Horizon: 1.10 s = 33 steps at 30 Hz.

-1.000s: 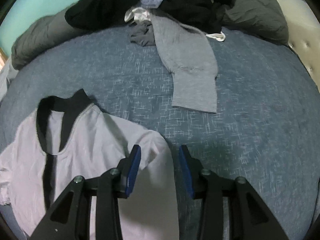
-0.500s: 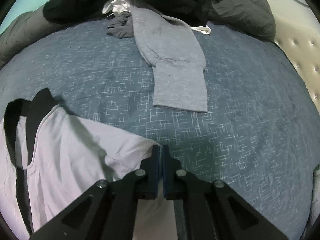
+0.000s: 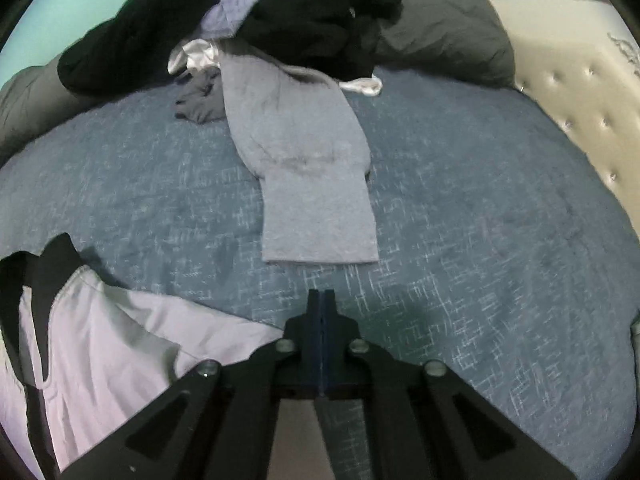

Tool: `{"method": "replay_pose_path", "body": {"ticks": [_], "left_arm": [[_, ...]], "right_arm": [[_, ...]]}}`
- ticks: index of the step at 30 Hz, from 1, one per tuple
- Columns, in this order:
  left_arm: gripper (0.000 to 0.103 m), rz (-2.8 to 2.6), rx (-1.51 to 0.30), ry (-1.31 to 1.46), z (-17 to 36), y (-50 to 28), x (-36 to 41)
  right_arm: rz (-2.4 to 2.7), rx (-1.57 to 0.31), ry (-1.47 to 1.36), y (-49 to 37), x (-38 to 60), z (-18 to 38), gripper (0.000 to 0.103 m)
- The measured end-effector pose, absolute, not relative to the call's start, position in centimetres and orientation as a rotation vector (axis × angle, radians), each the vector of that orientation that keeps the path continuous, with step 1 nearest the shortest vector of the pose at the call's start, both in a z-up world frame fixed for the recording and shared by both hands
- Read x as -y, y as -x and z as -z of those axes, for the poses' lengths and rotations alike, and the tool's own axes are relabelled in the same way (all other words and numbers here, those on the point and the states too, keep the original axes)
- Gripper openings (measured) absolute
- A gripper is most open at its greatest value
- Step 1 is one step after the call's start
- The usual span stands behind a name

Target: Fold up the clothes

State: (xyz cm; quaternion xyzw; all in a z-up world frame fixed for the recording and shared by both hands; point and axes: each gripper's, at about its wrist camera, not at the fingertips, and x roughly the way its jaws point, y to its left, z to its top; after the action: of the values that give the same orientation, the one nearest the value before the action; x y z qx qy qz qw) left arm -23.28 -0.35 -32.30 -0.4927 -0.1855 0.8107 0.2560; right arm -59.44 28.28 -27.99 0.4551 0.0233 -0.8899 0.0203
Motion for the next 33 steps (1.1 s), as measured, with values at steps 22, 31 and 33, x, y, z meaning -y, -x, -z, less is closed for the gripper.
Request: {"method": "replay_pose_path", "body": {"ticks": [22,31,33], "left_arm": [[0.034,-2.191,0.499,1.332,32.0,23.9,-0.1],[0.034,-2.185,0.506,1.332,32.4,23.5,0.3],[0.034,-2.184,0.506,1.334,32.3,23.5,0.3]], "right_arm": [[2.617,-0.093,-1.300,57.7,-28.5,28.5,0.004],[2.628,-0.045,-1.424,59.0,-29.1,30.5,0.004],[2.596,-0.028,-1.432,59.3,-29.2,30.6,0.007]]}}
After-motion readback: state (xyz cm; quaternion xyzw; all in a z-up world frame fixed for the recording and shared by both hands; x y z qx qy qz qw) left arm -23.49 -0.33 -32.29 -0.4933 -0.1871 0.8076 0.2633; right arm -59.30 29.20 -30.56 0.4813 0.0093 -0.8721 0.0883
